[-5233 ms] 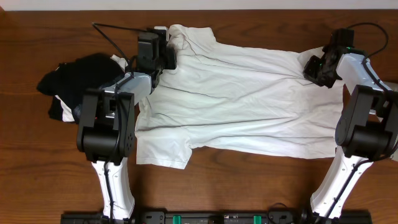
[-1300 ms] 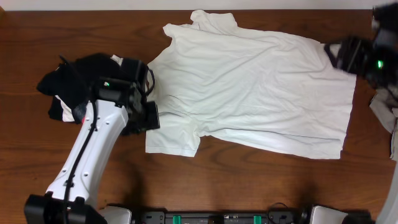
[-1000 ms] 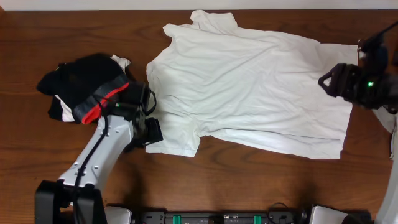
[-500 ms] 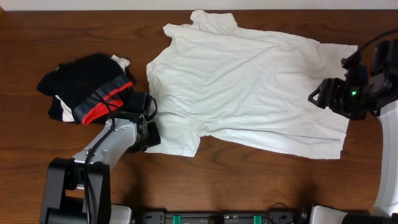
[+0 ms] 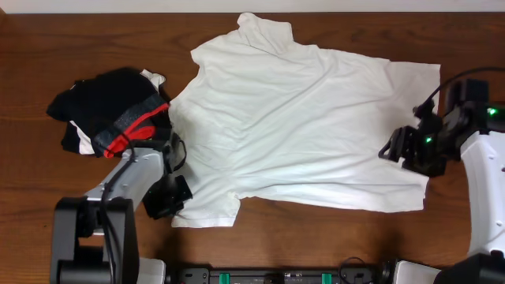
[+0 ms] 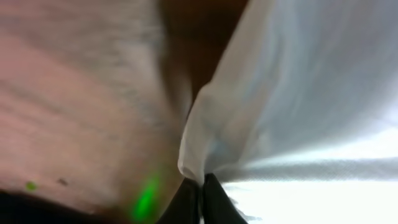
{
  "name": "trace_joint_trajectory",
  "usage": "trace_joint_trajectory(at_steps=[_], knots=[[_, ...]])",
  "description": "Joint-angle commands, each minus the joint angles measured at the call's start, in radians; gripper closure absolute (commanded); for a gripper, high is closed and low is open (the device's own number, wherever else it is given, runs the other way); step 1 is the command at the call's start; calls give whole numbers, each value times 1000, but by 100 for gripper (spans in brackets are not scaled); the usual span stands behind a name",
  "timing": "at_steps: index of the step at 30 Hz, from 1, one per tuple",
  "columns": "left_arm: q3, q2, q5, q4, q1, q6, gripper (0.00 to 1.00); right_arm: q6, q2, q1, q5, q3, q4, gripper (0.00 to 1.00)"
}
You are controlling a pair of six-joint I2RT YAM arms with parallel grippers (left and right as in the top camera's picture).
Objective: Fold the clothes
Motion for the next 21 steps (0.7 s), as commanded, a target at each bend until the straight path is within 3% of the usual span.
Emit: trace_joint_trajectory(at_steps=[1, 7, 17, 21], knots=[[-8, -43, 6, -10, 31, -5, 94, 63, 1, 11, 42, -80, 31, 41], [-8, -55, 6, -6, 32, -5, 92, 126, 1, 11, 140, -201, 99, 42], [-8, -55, 5, -1, 32, -5, 90, 127, 1, 10, 151, -228, -5, 37], [-8, -55, 5, 2, 32, -5, 89, 181, 1, 10, 151, -270, 0, 41]])
